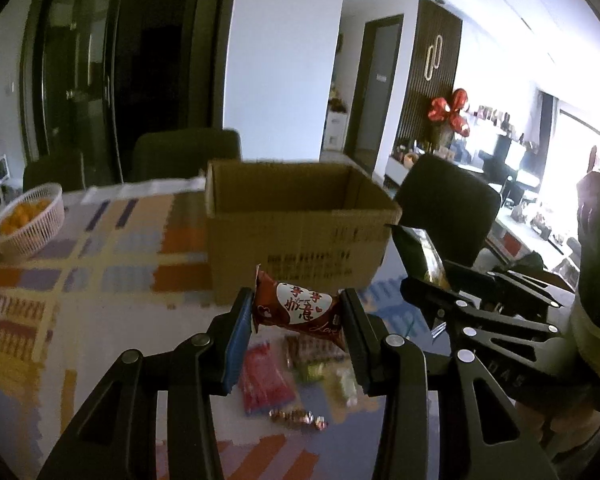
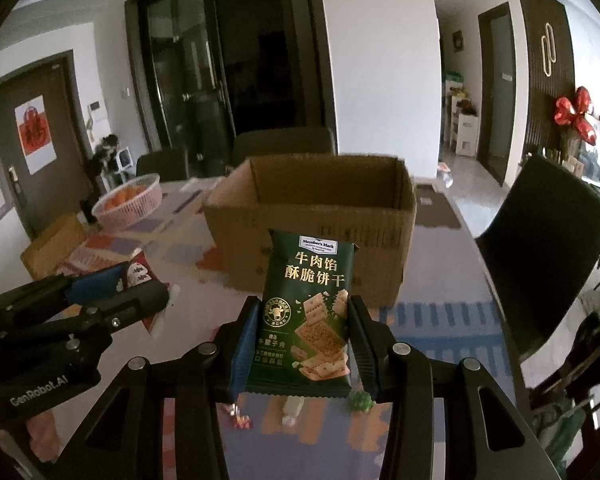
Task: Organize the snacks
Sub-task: 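Lift both held items and carry them over the cardboard box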
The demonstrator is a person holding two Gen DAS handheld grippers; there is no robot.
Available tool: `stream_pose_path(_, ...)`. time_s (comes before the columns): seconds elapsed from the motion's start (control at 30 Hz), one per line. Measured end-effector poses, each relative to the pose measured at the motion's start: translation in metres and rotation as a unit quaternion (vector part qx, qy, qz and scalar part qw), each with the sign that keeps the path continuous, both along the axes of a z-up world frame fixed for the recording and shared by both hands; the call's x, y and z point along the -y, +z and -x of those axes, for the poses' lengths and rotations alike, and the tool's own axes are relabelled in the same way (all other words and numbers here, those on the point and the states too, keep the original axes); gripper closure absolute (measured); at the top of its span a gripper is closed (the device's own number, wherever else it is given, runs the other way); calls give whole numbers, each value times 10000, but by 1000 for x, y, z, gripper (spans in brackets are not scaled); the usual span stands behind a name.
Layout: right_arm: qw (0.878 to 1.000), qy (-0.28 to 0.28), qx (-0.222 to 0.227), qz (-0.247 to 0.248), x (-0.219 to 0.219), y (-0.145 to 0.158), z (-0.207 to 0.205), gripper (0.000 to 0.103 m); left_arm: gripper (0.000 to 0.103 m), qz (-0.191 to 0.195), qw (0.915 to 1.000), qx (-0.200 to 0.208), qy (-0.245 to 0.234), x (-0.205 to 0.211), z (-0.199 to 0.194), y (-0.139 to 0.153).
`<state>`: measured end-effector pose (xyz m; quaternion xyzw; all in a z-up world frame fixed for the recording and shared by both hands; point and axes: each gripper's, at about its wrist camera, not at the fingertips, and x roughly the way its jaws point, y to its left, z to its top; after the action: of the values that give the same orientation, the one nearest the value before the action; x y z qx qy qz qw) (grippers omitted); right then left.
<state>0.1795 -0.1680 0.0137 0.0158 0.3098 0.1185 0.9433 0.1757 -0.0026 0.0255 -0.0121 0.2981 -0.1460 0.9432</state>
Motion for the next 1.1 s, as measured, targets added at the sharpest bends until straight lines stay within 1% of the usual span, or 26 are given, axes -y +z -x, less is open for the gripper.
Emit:
stream_pose_path(0.17,9996,-38,265,25,2,19,-8,58,60,-26,9997,235,41,0,-10,16)
stream_pose_path(0.4,9988,-61,479,35,3,39,-28,58,60,0,9987,502,59,0,-27,37)
stream_pose_path(0.57,9981,-104,611,68,6,50,-41,58,60,15,9980,623,117,-2,-43,47)
stream_pose_path(0.73,9976,-144,671,120,7,58,-59,58,60,20,9980,615,104,0,-64,54)
stream_pose_path(0.87,9979,-148,615,121,9,60,-76,58,60,11,9984,556,95,2,-78,54)
stream_pose_path(1.1,9984,-238,472,219,14,58,-108,58,60,8,9995,289,113,2,-115,49)
